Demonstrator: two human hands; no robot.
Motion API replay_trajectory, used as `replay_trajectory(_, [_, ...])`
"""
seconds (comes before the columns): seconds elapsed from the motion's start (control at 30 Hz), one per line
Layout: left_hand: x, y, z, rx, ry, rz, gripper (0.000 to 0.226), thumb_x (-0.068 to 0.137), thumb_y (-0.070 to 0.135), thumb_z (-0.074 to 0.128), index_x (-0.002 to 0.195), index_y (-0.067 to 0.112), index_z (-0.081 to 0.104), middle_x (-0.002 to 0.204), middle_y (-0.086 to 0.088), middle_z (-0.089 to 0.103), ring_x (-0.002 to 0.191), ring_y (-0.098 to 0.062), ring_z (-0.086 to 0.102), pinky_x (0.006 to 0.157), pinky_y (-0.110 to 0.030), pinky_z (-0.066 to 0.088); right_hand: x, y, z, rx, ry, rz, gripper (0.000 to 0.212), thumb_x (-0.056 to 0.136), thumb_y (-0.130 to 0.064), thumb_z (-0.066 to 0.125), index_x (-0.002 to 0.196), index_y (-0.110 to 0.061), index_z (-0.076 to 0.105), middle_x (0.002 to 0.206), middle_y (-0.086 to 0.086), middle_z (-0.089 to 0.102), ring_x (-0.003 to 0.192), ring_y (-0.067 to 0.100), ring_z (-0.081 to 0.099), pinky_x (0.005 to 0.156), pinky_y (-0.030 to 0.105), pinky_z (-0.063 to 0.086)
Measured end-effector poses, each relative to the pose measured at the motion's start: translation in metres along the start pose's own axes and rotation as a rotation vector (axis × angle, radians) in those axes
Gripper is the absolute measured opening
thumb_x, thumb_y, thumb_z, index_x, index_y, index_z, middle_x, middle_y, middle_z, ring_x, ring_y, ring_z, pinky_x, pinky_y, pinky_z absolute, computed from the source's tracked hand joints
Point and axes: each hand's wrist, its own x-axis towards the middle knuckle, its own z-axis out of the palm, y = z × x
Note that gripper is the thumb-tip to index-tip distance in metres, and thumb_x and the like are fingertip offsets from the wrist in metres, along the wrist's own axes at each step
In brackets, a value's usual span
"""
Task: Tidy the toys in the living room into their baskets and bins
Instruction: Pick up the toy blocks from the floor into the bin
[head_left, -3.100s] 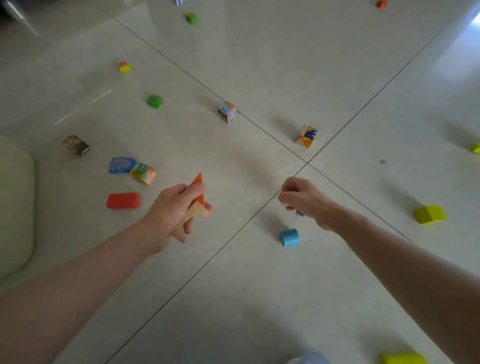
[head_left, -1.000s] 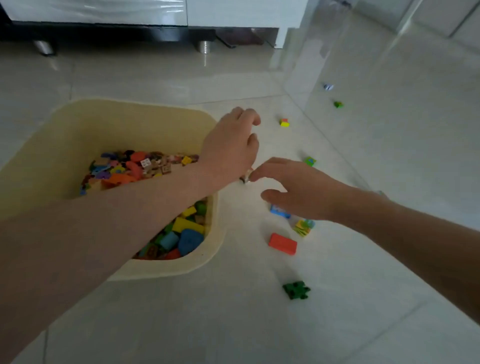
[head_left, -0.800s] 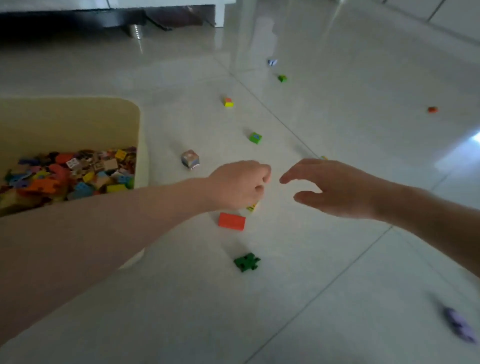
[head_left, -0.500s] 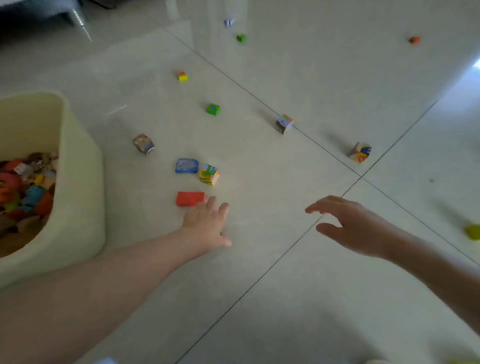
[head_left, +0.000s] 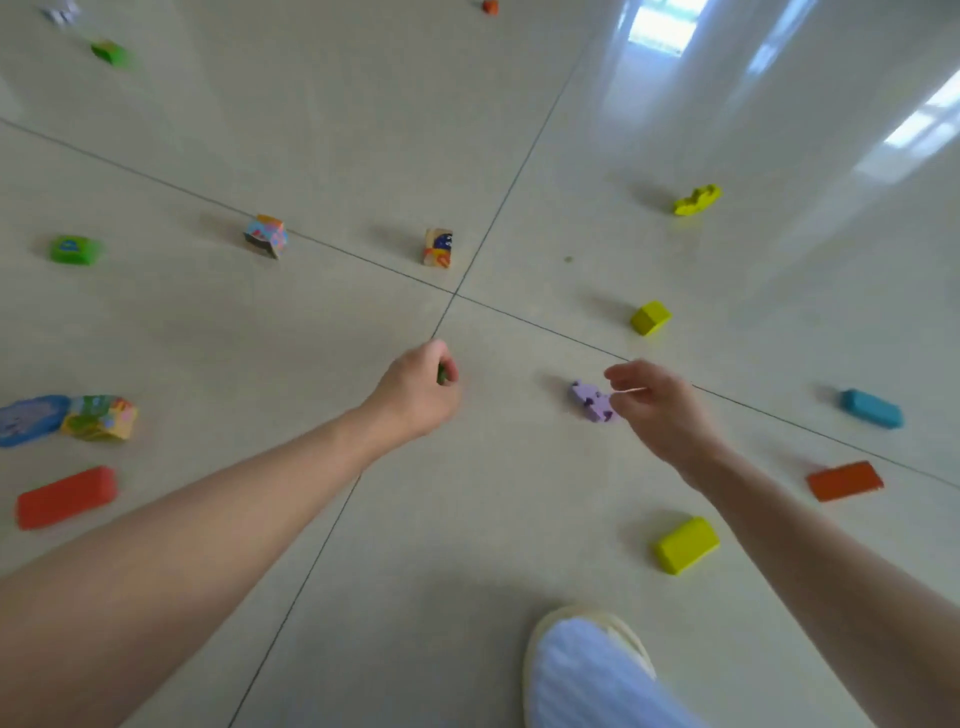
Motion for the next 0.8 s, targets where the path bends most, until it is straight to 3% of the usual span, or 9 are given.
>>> replay_trajectory(0.07, [0.008,0.027,0.023,0.044,-0.056,0.101,0.012,0.084,0.003,0.045,0.086,0.014,0.048,0.066,0.003,0.047,0.071,-0.023,0.052,0.064,-0.028,0.042,0.003,0.018,-0.01,-0.118,0.019,0.032,0.032,0.085,-0.006,0.055,0.116,-0.013,0.06,0.108,0.006,0.058,0.086,0.017,0.055,0.079,0.027,0.042])
replay_trajectory(0.13, [0.011,0.042,0.044,0.037,-0.091,0.15,0.015,0.083,0.002,0.045,0.091,0.014,0.05,0.067,0.006,0.045,0.071,-0.023,0.05,0.061,-0.025,0.04,0.006,0.029,-0.011,-0.281,-0.079,-0.001,0.043,0.088,-0.014,0.058,0.13,-0.017,0.051,0.123,0.008,0.052,0.103,0.02,0.056,0.085,0.025,0.04])
replay_trajectory(0.23, [0.009,0.047,0.066,0.007,-0.124,0.155,0.015,0.083,0.004,0.046,0.091,0.016,0.049,0.067,0.006,0.045,0.065,-0.022,0.048,0.052,-0.023,0.037,0.013,0.03,-0.001,-0.398,-0.24,-0.102,0.065,0.088,-0.026,0.061,0.145,-0.026,0.029,0.143,0.007,0.032,0.127,0.025,0.039,0.102,0.028,0.032])
replay_trajectory(0.3, [0.008,0.041,0.07,0.01,-0.136,0.146,0.015,0.084,0.005,0.047,0.091,0.018,0.049,0.067,0.006,0.046,0.062,-0.019,0.046,0.052,-0.02,0.036,0.02,0.029,0.008,-0.539,-0.264,-0.134,0.07,0.086,-0.036,0.062,0.145,-0.034,0.025,0.145,0.004,0.028,0.129,0.026,0.031,0.102,0.033,0.033])
replay_trajectory(0.37, [0.009,0.035,0.068,0.018,-0.127,0.138,0.014,0.084,0.005,0.048,0.091,0.017,0.049,0.066,0.006,0.046,0.065,-0.02,0.045,0.052,-0.017,0.035,0.028,0.028,0.014,-0.644,-0.235,-0.159,0.06,0.085,-0.041,0.061,0.138,-0.032,0.036,0.134,0.003,0.036,0.123,0.025,0.035,0.091,0.034,0.039])
replay_trajectory(0.5, [0.014,0.033,0.066,-0.006,-0.095,0.085,0.006,0.087,0.017,0.056,0.089,0.017,0.05,0.068,0.006,0.049,0.069,-0.02,0.047,0.055,-0.021,0.037,0.038,0.027,0.015,-0.403,-0.197,-0.13,0.024,0.086,-0.024,0.06,0.107,-0.014,0.054,0.097,0.005,0.049,0.093,0.026,0.05,0.07,0.026,0.036])
replay_trajectory(0.63, [0.007,0.051,0.089,0.045,-0.231,0.181,0.017,0.086,0.034,0.059,0.089,0.02,0.048,0.075,0.004,0.054,0.073,-0.019,0.05,0.066,-0.026,0.038,0.025,0.035,-0.012,0.266,-0.158,0.152,0.01,0.087,-0.008,0.056,0.093,-0.01,0.048,0.066,0.003,0.05,0.052,0.015,0.047,0.046,0.018,0.039])
replay_trajectory(0.7, [-0.005,0.064,0.109,0.131,-0.349,0.259,0.022,0.086,0.04,0.057,0.094,0.021,0.05,0.082,0.003,0.055,0.076,-0.019,0.051,0.069,-0.027,0.038,0.011,0.048,-0.033,0.404,-0.16,0.243,0.005,0.088,-0.003,0.051,0.087,-0.008,0.049,0.061,0.004,0.044,0.045,0.012,0.042,0.045,0.02,0.038])
replay_trajectory(0.8, [-0.023,0.08,0.144,0.331,-0.487,0.388,0.039,0.085,0.05,0.055,0.109,0.019,0.051,0.102,0.0,0.054,0.093,-0.022,0.054,0.076,-0.028,0.037,-0.01,0.071,-0.058,0.479,-0.108,0.352,0.015,0.088,-0.001,0.045,0.079,-0.01,0.053,0.069,0.009,0.047,0.055,0.016,0.051,0.053,0.023,0.051])
